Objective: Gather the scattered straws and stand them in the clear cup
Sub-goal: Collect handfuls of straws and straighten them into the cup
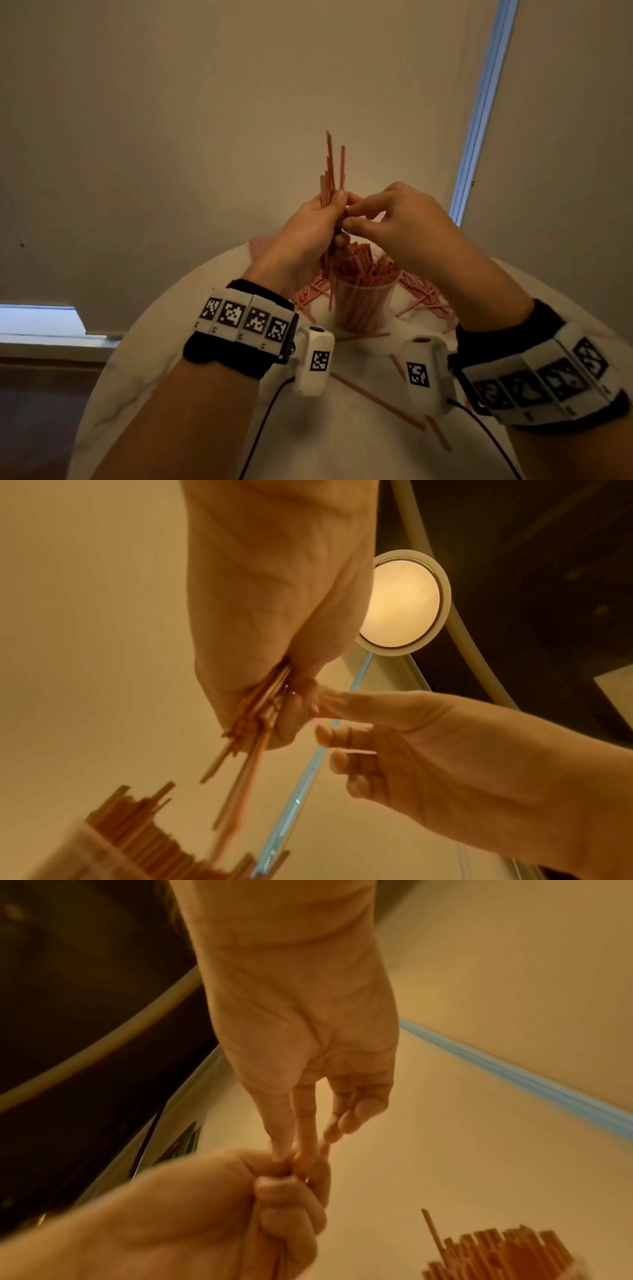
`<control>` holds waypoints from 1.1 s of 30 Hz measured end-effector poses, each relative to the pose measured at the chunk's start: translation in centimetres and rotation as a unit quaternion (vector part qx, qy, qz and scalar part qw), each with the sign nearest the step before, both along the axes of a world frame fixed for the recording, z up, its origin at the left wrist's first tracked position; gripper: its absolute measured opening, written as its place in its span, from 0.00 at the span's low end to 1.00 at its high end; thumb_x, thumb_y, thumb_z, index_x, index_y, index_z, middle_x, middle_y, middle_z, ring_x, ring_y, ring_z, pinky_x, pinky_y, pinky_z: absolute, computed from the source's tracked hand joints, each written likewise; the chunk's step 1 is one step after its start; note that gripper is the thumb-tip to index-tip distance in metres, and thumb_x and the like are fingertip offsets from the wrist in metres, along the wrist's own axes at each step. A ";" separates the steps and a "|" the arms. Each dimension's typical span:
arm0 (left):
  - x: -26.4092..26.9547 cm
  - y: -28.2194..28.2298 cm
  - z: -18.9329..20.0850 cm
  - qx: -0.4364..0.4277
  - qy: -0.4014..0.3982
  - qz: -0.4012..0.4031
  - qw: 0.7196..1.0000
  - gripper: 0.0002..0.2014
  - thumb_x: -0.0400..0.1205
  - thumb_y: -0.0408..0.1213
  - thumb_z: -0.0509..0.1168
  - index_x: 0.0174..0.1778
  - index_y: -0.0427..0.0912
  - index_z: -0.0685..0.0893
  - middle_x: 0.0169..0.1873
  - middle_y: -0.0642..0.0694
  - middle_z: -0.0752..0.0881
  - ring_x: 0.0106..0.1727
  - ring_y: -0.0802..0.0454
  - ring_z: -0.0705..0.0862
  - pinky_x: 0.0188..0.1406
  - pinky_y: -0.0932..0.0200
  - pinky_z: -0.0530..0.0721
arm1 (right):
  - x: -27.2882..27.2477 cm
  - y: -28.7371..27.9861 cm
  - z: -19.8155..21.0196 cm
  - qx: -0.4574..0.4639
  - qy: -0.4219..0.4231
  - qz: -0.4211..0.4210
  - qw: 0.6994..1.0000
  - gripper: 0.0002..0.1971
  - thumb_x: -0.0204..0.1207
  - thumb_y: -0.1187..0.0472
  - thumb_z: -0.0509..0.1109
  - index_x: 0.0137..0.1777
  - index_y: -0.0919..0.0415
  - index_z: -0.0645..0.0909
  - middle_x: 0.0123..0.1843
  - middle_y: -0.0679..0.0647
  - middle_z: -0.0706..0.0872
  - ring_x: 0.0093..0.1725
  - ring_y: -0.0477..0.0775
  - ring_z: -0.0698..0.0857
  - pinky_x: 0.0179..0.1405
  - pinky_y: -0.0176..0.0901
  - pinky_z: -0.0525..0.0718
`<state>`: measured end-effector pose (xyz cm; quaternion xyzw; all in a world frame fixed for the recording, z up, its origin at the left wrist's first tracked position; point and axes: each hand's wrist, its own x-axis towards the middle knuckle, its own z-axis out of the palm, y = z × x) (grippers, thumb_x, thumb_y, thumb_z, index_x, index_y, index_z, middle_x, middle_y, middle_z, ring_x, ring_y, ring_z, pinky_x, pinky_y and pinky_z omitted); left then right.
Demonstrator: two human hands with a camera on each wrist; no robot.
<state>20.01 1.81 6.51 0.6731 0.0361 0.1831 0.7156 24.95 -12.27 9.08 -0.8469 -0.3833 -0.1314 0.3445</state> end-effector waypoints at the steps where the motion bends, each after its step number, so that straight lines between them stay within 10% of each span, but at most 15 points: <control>1: 0.5 0.3 -0.1 -0.020 -0.007 0.007 1.000 0.16 0.94 0.48 0.55 0.49 0.43 0.81 0.27 0.52 0.76 0.24 0.59 0.70 0.24 0.64 0.72 | 0.3 -0.4 0.1 0.014 0.021 0.011 1.000 0.10 0.77 0.44 0.74 0.55 0.43 0.89 0.45 0.41 0.84 0.43 0.40 0.82 0.36 0.37 0.75; 9: 2.0 0.7 0.2 -0.244 -0.144 0.048 0.958 0.22 0.88 0.58 0.62 0.34 0.48 0.73 0.24 0.54 0.65 0.21 0.60 0.62 0.18 0.65 0.64 | -0.1 -0.4 -1.0 -0.219 0.110 0.095 0.965 0.11 0.73 0.44 0.79 0.42 0.51 0.91 0.33 0.45 0.91 0.33 0.41 0.89 0.38 0.41 0.88; 13: 1.9 -0.8 0.1 -0.234 -0.135 0.007 0.963 0.23 0.88 0.58 0.62 0.30 0.50 0.71 0.23 0.53 0.64 0.22 0.59 0.64 0.21 0.64 0.66 | 0.1 0.3 -1.2 -0.058 0.189 0.104 0.975 0.07 0.77 0.56 0.78 0.40 0.57 0.90 0.31 0.47 0.92 0.32 0.42 0.91 0.33 0.37 0.87; 16: 1.9 -1.1 -0.3 -0.161 -0.104 0.007 0.981 0.24 0.89 0.57 0.62 0.28 0.51 0.69 0.23 0.53 0.63 0.23 0.57 0.62 0.24 0.61 0.63 | 0.2 -0.4 -0.7 -0.045 0.187 0.106 0.976 0.07 0.75 0.54 0.79 0.38 0.55 0.90 0.28 0.44 0.90 0.28 0.40 0.89 0.27 0.30 0.84; 20: 1.3 0.1 -0.8 0.053 0.010 -0.026 0.998 0.19 0.89 0.51 0.64 0.34 0.50 0.73 0.22 0.56 0.71 0.23 0.58 0.67 0.22 0.64 0.68 | 1.4 -3.0 0.7 0.052 0.136 0.049 0.988 0.13 0.83 0.44 0.67 0.51 0.51 0.87 0.40 0.44 0.92 0.37 0.43 0.91 0.47 0.50 0.92; 23: 0.4 -0.2 -1.0 0.236 0.088 -0.100 0.962 0.17 0.87 0.53 0.66 0.38 0.48 0.78 0.25 0.55 0.76 0.25 0.57 0.74 0.28 0.60 0.75 | 2.0 -4.4 1.9 0.229 0.046 -0.010 0.972 0.21 0.85 0.38 0.58 0.70 0.46 0.78 0.61 0.40 0.87 0.57 0.39 0.86 0.61 0.47 0.85; 26: 0.1 -1.8 -0.9 0.352 0.068 -0.103 0.928 0.19 0.87 0.55 0.66 0.34 0.50 0.76 0.24 0.53 0.76 0.26 0.54 0.74 0.28 0.60 0.77 | 1.4 -3.6 1.6 0.168 0.075 0.048 0.982 0.26 0.87 0.38 0.54 0.80 0.47 0.71 0.76 0.44 0.79 0.72 0.42 0.78 0.72 0.45 0.75; 29: 0.3 -2.2 -0.6 0.380 0.032 -0.079 0.921 0.15 0.88 0.40 0.65 0.33 0.48 0.77 0.18 0.57 0.77 0.19 0.62 0.72 0.21 0.64 0.71 | 0.4 -1.8 0.4 0.021 0.142 0.107 0.984 0.24 0.88 0.42 0.54 0.68 0.57 0.82 0.64 0.53 0.88 0.65 0.51 0.84 0.69 0.53 0.79; 33: -0.1 -1.5 -0.1 0.408 0.020 -0.059 0.911 0.10 0.85 0.36 0.69 0.41 0.56 0.80 0.22 0.64 0.84 0.23 0.70 0.82 0.20 0.76 0.73 | 0.6 -1.0 -0.2 -0.019 -0.014 0.033 0.999 0.15 0.86 0.43 0.60 0.54 0.51 0.84 0.48 0.47 0.87 0.49 0.49 0.84 0.48 0.48 0.82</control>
